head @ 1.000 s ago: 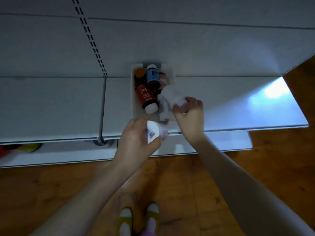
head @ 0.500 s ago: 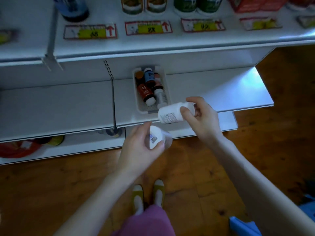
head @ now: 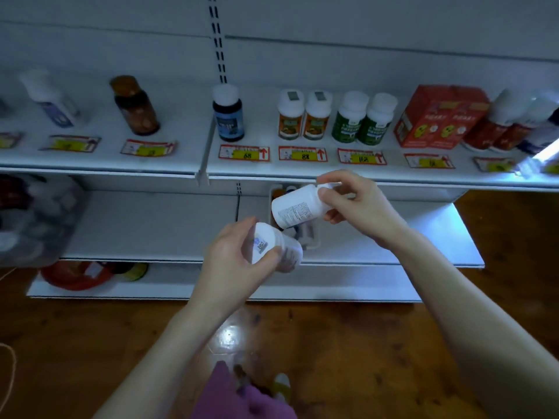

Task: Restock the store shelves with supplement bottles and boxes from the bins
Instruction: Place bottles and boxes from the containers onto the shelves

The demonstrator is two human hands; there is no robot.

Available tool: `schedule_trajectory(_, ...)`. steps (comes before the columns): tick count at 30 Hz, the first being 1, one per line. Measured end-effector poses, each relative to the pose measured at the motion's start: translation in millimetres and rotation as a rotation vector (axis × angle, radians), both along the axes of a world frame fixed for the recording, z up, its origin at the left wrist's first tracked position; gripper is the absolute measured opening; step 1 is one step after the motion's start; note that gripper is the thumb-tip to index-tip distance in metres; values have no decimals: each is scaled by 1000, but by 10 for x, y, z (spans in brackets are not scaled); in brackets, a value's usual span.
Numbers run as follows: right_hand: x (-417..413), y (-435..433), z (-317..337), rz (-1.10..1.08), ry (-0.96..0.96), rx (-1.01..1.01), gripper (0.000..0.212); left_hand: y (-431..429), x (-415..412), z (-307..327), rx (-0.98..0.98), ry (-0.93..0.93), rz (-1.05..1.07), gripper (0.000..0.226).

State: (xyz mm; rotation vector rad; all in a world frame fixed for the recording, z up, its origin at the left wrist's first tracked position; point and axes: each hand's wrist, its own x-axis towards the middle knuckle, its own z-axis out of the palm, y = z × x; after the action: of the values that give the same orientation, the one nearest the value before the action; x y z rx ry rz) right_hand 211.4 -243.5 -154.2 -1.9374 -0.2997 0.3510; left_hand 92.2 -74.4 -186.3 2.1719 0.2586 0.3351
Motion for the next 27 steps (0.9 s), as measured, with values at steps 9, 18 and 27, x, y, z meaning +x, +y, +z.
schedule_trajectory(9, 77, 350, 554, 136, -1, 8, 5, 234, -228, 374, -137, -75, 186, 65)
schedule_trajectory(18, 105, 851, 702, 147, -20, -82, 41, 613, -423, 399, -176, -117, 330, 67)
schedule_trajectory(27, 35, 1787, 799, 244, -150, -35, 8, 1403, -543, 475, -154, -153, 352, 32)
